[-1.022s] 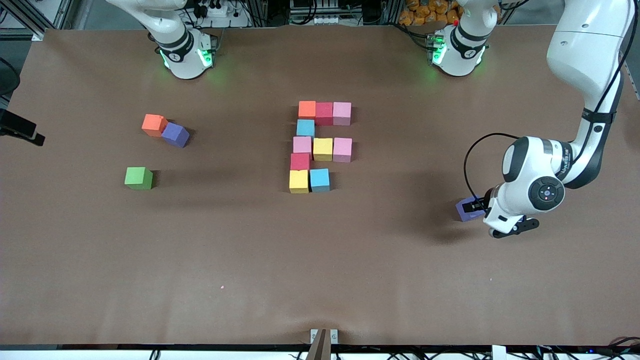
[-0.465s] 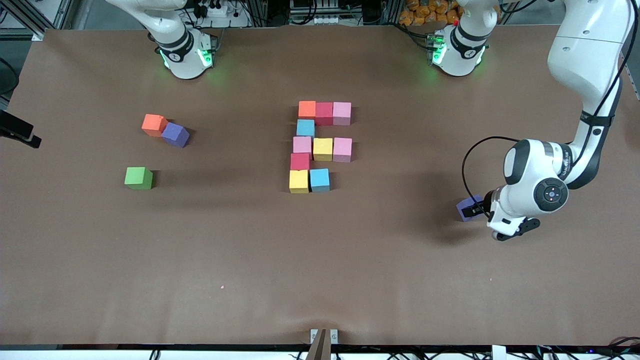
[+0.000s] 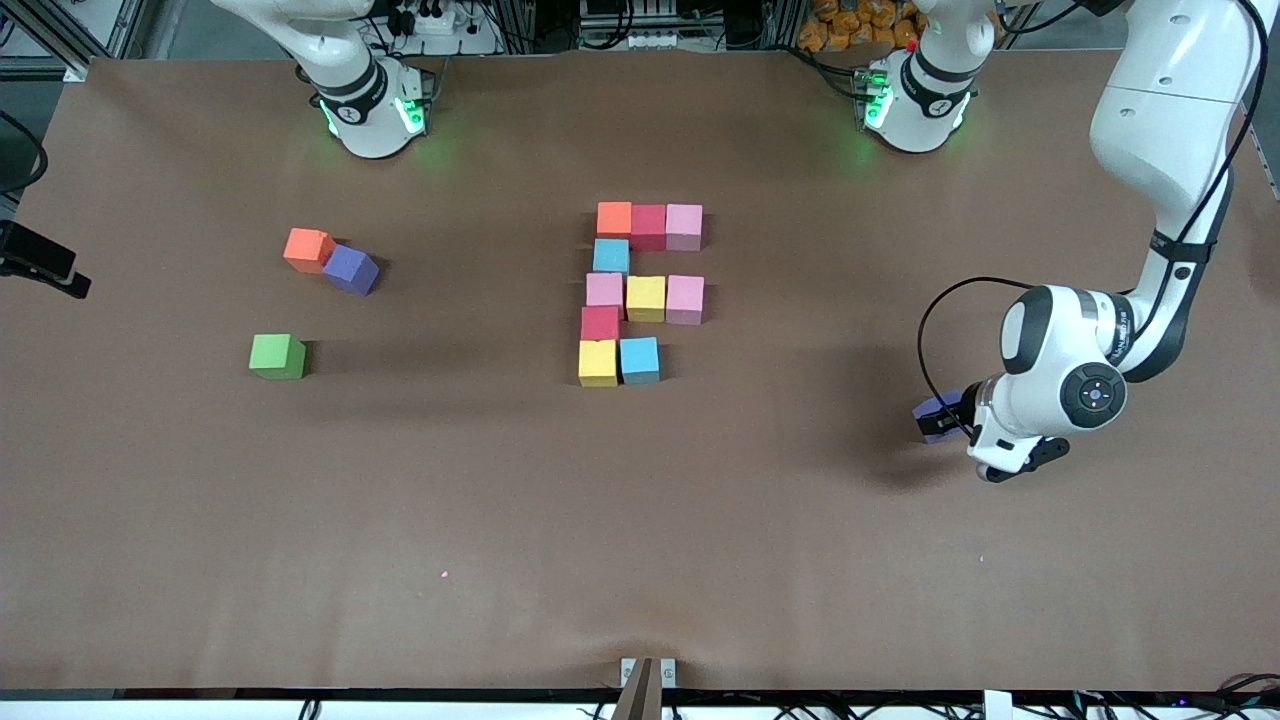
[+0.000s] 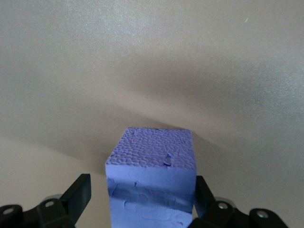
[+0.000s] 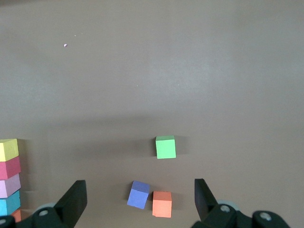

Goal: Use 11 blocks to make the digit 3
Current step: 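Move the left gripper to the blue cube and grasp it, then carry the blue cube with the left gripper to the row, then lower the blue cube beside the cyan cube and open the left gripper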

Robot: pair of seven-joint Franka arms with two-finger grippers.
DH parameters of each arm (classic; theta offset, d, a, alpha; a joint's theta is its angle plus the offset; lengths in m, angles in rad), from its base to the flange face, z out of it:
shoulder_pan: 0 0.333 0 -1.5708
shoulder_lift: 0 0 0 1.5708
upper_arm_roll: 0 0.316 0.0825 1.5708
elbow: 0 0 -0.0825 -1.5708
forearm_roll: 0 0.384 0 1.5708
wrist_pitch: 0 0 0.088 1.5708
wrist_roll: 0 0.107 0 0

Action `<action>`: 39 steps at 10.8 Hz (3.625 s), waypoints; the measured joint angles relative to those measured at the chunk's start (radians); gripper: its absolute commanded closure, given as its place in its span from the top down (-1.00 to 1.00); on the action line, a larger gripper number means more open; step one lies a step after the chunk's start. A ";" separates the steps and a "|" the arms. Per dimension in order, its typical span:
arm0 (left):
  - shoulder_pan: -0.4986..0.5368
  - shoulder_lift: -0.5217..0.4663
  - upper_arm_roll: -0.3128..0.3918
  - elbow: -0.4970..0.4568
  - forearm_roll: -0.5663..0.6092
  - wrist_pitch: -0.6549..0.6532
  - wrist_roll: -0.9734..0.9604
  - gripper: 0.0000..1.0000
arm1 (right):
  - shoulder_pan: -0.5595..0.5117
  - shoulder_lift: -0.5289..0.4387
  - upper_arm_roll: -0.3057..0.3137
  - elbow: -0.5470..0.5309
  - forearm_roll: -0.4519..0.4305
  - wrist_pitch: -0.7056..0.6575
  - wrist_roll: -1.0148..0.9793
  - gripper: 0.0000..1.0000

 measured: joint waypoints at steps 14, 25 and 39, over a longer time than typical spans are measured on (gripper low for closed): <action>-0.334 -0.056 -0.170 0.131 0.136 -0.186 0.407 -0.85 | 0.013 0.012 0.001 -0.001 -0.001 0.079 0.000 1.00; -0.641 0.062 -0.049 0.194 0.206 -0.137 0.923 -0.88 | 0.013 0.012 -0.002 0.000 -0.003 0.088 0.000 1.00; -0.790 0.201 0.017 0.348 0.231 -0.119 0.998 -0.88 | 0.013 0.012 -0.006 0.002 -0.012 0.091 0.000 1.00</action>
